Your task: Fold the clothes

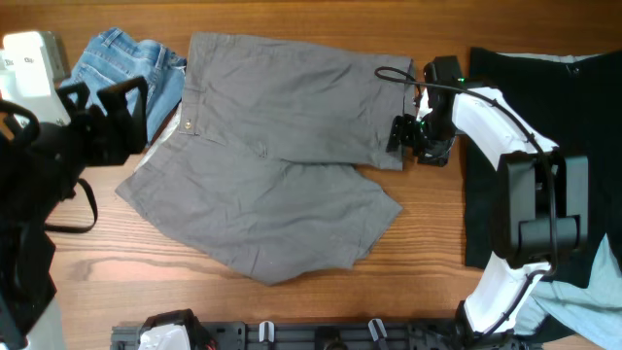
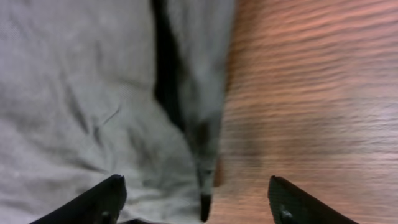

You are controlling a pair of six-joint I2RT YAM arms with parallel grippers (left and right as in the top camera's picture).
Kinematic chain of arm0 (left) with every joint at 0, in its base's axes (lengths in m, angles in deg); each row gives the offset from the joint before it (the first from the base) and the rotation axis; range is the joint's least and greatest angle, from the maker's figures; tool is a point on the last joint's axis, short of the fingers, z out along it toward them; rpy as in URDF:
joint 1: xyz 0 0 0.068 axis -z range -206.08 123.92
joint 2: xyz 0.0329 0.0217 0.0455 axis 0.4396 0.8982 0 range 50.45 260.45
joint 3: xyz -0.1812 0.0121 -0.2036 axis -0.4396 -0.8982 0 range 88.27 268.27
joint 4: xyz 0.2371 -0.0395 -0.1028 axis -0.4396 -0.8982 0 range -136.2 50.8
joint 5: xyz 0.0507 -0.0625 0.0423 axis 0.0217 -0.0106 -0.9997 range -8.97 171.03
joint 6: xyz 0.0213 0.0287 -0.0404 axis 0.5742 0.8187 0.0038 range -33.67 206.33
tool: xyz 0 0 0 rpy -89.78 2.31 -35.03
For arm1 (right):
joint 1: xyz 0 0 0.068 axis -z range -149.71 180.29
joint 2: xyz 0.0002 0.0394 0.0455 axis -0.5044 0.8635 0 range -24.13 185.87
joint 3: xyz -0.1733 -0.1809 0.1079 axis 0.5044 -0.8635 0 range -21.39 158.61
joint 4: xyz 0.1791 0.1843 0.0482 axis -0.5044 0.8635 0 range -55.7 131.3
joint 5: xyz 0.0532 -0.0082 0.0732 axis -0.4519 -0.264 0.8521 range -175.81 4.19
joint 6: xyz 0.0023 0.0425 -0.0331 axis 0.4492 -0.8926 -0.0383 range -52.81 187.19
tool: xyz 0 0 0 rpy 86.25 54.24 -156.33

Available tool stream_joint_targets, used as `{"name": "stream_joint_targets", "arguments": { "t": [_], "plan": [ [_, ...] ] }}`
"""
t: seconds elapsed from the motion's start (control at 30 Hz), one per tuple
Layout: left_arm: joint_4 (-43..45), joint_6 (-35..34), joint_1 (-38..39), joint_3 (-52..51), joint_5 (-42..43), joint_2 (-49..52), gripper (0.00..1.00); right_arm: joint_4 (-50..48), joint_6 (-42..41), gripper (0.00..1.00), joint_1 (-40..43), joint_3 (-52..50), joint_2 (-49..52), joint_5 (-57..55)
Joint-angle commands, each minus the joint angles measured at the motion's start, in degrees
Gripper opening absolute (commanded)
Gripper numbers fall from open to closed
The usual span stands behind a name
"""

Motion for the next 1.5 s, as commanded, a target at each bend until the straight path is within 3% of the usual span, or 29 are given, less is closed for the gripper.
{"name": "stream_joint_targets", "arguments": {
  "t": [0.0,0.1,0.2,0.43,0.53,0.6,0.63,0.7,0.9,1.23,1.37,1.47],
  "plan": [
    [-2.1,0.9,0.3,0.2,-1.0,0.7,0.76,-0.7,2.0,0.76,-0.3,-2.7,0.9,3.7],
    [-4.2,0.9,0.3,0.2,-1.0,1.7,0.76,-2.7,3.3,0.3,-0.2,-3.4,0.9,3.2],
    [-4.9,0.9,0.3,0.2,-1.0,2.6,0.76,-3.5,3.3,0.04,0.7,-3.3,0.9,1.6],
    [-5.1,0.9,0.3,0.2,-1.0,3.7,0.76,-3.5,0.5,0.04,8.7,-1.7,0.8,-2.6],
    [-5.1,0.9,0.3,0.2,-1.0,3.9,0.76,-3.6,3.4,0.07,12.1,-0.9,0.0,2.0],
    [-5.1,0.9,0.3,0.2,-1.0,4.2,0.77,-4.6,10.1,0.36,13.6,-0.7,-1.1,9.1],
    [-5.1,0.9,0.3,0.2,-1.0,4.2,0.77,-4.6,11.8,0.45,14.1,-0.6,-1.8,11.0],
    [-5.1,0.9,0.3,0.2,-1.0,4.6,0.77,-4.4,12.6,0.48,14.8,-0.6,-3.5,11.3],
    [-5.3,0.9,0.3,0.2,-1.5,5.4,0.79,-4.4,12.5,0.49,14.9,-0.6,-10.4,13.9],
    [-6.0,0.9,0.3,0.2,-2.4,4.1,0.8,15.1,12.8,0.49,13.0,-0.7,-19.8,14.8],
    [-6.5,0.9,0.3,0.2,-2.4,3.9,0.8,17.6,15.4,0.49,9.5,-0.9,-20.3,14.3],
    [-7.7,0.9,0.3,0.2,-2.4,3.9,0.8,17.1,12.7,0.49,5.9,-2.4,-20.3,9.4]
  ]
}}
